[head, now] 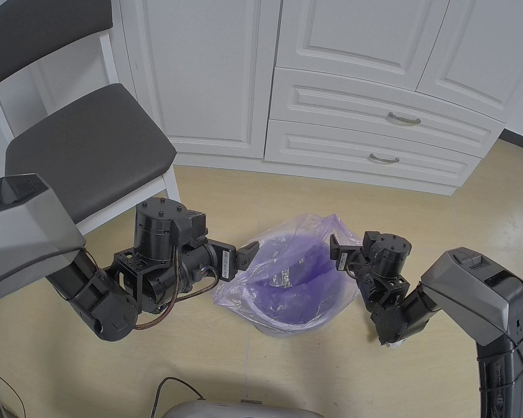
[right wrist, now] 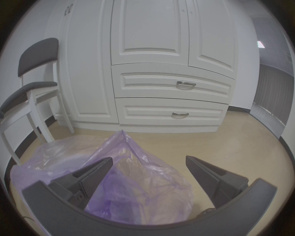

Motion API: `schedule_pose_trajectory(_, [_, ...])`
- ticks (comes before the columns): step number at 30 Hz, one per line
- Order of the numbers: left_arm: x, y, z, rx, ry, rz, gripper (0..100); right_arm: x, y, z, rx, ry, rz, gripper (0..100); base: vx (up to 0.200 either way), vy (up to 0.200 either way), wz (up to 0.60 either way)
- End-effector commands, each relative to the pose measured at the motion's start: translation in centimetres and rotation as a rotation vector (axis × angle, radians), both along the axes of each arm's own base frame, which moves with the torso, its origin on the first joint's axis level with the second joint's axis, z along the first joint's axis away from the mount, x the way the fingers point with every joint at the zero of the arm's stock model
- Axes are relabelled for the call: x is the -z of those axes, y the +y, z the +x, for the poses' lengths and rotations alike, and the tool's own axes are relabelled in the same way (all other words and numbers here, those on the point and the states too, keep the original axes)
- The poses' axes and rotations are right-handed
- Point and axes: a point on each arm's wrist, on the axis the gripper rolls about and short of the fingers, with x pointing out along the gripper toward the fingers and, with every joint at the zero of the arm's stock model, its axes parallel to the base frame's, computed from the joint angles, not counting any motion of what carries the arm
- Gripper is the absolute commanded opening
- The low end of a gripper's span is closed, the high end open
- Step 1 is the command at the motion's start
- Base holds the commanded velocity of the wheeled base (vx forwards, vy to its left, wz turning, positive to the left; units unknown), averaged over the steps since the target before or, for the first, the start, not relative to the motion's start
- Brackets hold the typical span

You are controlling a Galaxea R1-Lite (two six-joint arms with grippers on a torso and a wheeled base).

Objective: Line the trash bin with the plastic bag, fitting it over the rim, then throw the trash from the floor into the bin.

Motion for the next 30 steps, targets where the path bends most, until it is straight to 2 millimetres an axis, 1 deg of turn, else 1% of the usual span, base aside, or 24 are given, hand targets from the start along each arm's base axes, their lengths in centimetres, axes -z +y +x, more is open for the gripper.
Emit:
schedule_pose_trajectory(1, [0.5,-0.5,-0.2,0.013,0.012,0.008,100,-3.1,-1.0,-2.4,-0.036,0.004,-0.057,100,0.0,0.0,0.0])
schedule_pose_trajectory(10, [0.6,-0.9,-0.6,0.027,0.016,0.011,100,-3.9,-1.9,-5.1,-0.052,0.058,-0.162,100,0.0,0.0,0.0])
schedule_pose_trajectory(13, [0.6,-1.0,-0.7,0.03,0.016,0.011,100,-4.0,-1.9,-5.5,-0.056,0.062,-0.17,100,0.0,0.0,0.0])
schedule_pose_trajectory(17, [0.7,-1.2,-0.8,0.036,0.018,0.012,100,-4.2,-2.1,-6.5,-0.067,0.078,-0.21,100,0.0,0.0,0.0])
schedule_pose_trajectory(22, [0.7,-1.4,-0.9,0.041,0.018,0.012,100,-4.3,-2.2,-7.0,-0.072,0.086,-0.228,100,0.0,0.0,0.0])
schedule_pose_trajectory(25, [1.0,-1.9,-1.2,0.053,0.023,0.013,100,-4.4,-2.3,-7.3,-0.086,0.088,-0.229,100,0.0,0.0,0.0])
schedule_pose_trajectory(30, [1.4,-2.4,-1.2,0.024,0.022,0.026,100,-4.4,-2.4,-7.7,-0.099,0.095,-0.242,100,0.0,0.0,0.0])
